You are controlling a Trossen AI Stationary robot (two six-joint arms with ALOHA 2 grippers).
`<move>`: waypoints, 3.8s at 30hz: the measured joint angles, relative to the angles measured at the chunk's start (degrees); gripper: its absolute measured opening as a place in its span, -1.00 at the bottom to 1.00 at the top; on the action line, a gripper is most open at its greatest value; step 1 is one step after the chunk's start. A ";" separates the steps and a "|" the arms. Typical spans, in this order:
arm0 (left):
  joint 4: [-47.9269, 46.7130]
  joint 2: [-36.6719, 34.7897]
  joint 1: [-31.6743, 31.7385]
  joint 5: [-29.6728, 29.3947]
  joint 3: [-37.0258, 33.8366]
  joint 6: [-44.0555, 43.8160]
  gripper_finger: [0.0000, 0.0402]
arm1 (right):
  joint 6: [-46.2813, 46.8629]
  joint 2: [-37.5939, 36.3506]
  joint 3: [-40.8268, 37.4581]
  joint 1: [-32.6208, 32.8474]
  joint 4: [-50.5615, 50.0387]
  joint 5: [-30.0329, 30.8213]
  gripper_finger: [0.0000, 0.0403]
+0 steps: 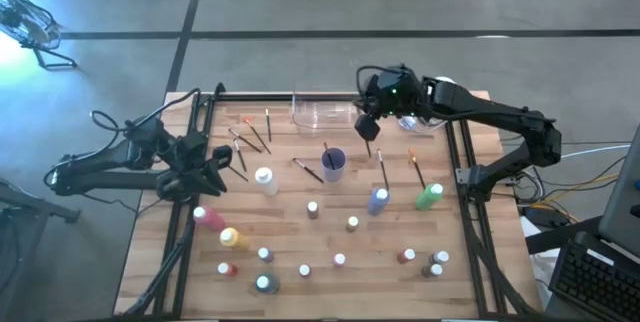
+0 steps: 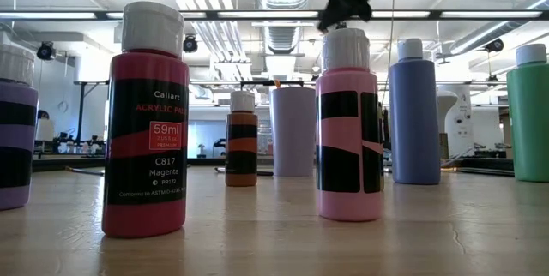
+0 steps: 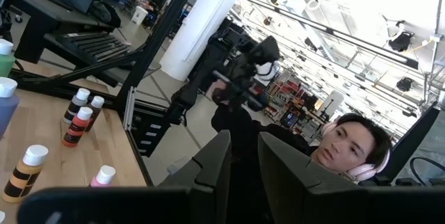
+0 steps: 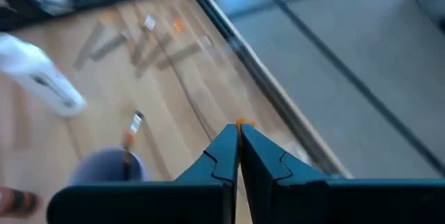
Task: Pick & Place Paint Supplies
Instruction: Put the gold paint brush into the purple cup
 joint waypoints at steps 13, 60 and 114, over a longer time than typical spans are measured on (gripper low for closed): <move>0.01 0.01 0.00 0.01 0.00 -0.01 -0.60 | -12.49 0.33 0.35 6.02 17.16 -9.17 -0.96; -0.02 -0.01 -0.02 0.01 0.00 0.01 -0.60 | -18.05 0.07 -40.76 6.71 74.54 -10.09 -0.96; -0.02 0.01 0.00 0.01 0.00 0.01 -0.60 | -10.79 6.23 -46.61 6.82 86.67 -10.66 -0.32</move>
